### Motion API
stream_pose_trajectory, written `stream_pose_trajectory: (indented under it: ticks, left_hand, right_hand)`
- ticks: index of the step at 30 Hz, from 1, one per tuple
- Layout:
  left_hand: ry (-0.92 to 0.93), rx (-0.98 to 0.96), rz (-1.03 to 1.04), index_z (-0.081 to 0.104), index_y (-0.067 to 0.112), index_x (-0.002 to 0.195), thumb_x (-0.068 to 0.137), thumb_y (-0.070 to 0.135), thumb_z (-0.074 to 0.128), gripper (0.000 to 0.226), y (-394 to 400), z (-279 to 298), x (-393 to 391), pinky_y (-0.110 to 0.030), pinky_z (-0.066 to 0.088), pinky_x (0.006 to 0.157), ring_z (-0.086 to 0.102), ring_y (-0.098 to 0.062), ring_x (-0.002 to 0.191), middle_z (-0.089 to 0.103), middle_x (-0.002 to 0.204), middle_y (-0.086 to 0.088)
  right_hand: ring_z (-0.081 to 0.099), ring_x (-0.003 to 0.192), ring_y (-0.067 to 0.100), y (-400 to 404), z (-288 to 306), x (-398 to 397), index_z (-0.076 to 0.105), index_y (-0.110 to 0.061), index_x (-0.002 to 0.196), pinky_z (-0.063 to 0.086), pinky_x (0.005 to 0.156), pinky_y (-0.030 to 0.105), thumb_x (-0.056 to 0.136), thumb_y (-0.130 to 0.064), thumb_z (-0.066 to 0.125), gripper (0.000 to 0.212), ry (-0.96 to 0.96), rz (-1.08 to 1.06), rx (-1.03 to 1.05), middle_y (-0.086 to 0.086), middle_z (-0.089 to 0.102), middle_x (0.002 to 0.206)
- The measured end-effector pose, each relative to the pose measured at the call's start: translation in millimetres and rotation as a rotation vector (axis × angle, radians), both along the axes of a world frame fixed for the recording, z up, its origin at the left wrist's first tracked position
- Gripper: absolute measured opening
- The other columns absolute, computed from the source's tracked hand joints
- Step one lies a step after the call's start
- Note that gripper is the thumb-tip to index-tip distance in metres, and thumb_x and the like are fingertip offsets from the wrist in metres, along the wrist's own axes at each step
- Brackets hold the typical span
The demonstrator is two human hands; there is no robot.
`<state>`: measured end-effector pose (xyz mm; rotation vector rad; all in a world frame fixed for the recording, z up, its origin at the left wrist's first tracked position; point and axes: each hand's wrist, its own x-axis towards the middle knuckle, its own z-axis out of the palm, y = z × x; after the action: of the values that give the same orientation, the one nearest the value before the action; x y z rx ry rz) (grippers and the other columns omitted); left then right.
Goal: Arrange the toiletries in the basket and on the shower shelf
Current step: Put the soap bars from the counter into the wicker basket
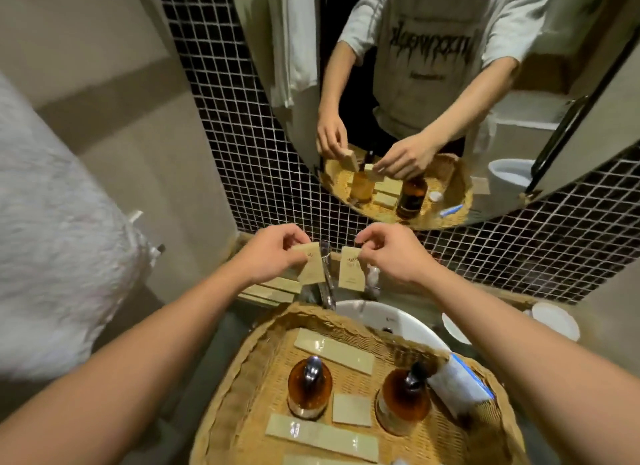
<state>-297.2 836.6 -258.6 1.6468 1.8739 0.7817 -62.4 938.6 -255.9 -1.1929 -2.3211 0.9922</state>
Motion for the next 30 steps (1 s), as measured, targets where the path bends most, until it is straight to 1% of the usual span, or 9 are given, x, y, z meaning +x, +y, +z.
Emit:
stream_pose_trajectory:
  ticks: [3, 7, 10, 13, 18, 21, 23, 27, 30]
  left_hand:
    - [0.101, 0.02, 0.02, 0.066, 0.033, 0.092, 0.084, 0.028, 0.073, 0.012, -3, 6, -16, -0.03, 0.054, 0.076, 0.061, -0.003, 0.086, 0.065, 0.091, 0.013]
    - [0.23, 0.064, 0.019, 0.066, 0.031, 0.091, 0.084, 0.026, 0.072, 0.011, -1, 8, -43, -0.023, 0.049, 0.078, 0.056, 0.001, 0.088, 0.06, 0.092, 0.018]
    - [0.3, 0.061, 0.027, 0.065, 0.032, 0.091, 0.085, 0.022, 0.072, 0.013, 6, 1, -66, -0.017, 0.043, 0.074, 0.053, 0.001, 0.088, 0.056, 0.093, 0.018]
    - [0.358, 0.038, 0.014, 0.06, 0.037, 0.088, 0.086, 0.021, 0.071, 0.019, 17, -9, -91, -0.016, 0.039, 0.074, 0.052, -0.001, 0.089, 0.051, 0.095, 0.016]
    - [0.383, -0.01, 0.05, 0.059, 0.038, 0.09, 0.086, 0.021, 0.069, 0.02, 37, -33, -128, -0.023, 0.043, 0.08, 0.047, -0.005, 0.094, 0.043, 0.101, 0.014]
    - [0.469, -0.031, 0.033, 0.06, 0.034, 0.098, 0.088, 0.023, 0.067, 0.016, 46, -47, -144, -0.031, 0.049, 0.083, 0.052, -0.012, 0.098, 0.042, 0.105, 0.01]
    - [0.477, -0.046, 0.019, 0.062, 0.029, 0.104, 0.089, 0.022, 0.065, 0.016, 51, -57, -150, -0.034, 0.049, 0.085, 0.054, -0.016, 0.1, 0.043, 0.107, 0.007]
    - [0.448, -0.062, -0.003, 0.061, 0.023, 0.112, 0.091, 0.017, 0.063, 0.023, 60, -78, -155, -0.031, 0.047, 0.088, 0.053, -0.015, 0.102, 0.046, 0.118, 0.001]
    - [0.431, -0.069, 0.003, 0.061, 0.022, 0.115, 0.091, 0.016, 0.063, 0.025, 68, -91, -155, -0.028, 0.045, 0.089, 0.048, -0.011, 0.101, 0.044, 0.119, 0.002]
  right_hand:
    - [0.065, 0.08, 0.009, 1, 0, -26, 0.068, -0.026, 0.109, 0.05, 0.069, 0.023, 0.092, -0.014, 0.064, 0.022, 0.003, 0.05, 0.017, -0.009, 0.068, 0.091]
    - [0.062, 0.084, 0.003, 2, -2, -64, 0.067, -0.028, 0.114, 0.046, 0.069, 0.017, 0.093, -0.017, 0.063, 0.024, -0.04, 0.115, 0.089, -0.012, 0.066, 0.099]
    - [0.06, 0.086, 0.002, 7, -3, -94, 0.067, -0.024, 0.12, 0.05, 0.078, 0.023, 0.092, -0.017, 0.064, 0.029, -0.078, 0.153, 0.147, -0.012, 0.064, 0.097]
    - [0.059, 0.088, 0.006, 15, -5, -122, 0.067, -0.024, 0.121, 0.047, 0.081, 0.024, 0.091, -0.018, 0.065, 0.03, -0.141, 0.175, 0.198, -0.011, 0.064, 0.098]
    - [0.058, 0.087, 0.01, 31, -14, -165, 0.068, -0.025, 0.12, 0.044, 0.075, 0.024, 0.087, -0.016, 0.067, 0.035, -0.216, 0.183, 0.25, -0.007, 0.065, 0.097]
    - [0.062, 0.098, 0.016, 36, -23, -188, 0.067, -0.023, 0.121, 0.051, 0.084, 0.029, 0.086, -0.014, 0.068, 0.036, -0.26, 0.192, 0.251, -0.002, 0.067, 0.109]
    - [0.062, 0.103, 0.019, 36, -31, -198, 0.066, -0.023, 0.121, 0.054, 0.089, 0.035, 0.085, -0.014, 0.069, 0.036, -0.278, 0.185, 0.226, 0.0, 0.065, 0.116]
    - [0.061, 0.108, 0.021, 35, -50, -209, 0.065, -0.023, 0.121, 0.055, 0.092, 0.041, 0.085, -0.014, 0.069, 0.037, -0.319, 0.185, 0.19, 0.001, 0.062, 0.122]
    - [0.062, 0.103, 0.02, 37, -61, -215, 0.065, -0.022, 0.119, 0.056, 0.087, 0.04, 0.085, -0.014, 0.069, 0.035, -0.362, 0.202, 0.203, 0.002, 0.061, 0.118]
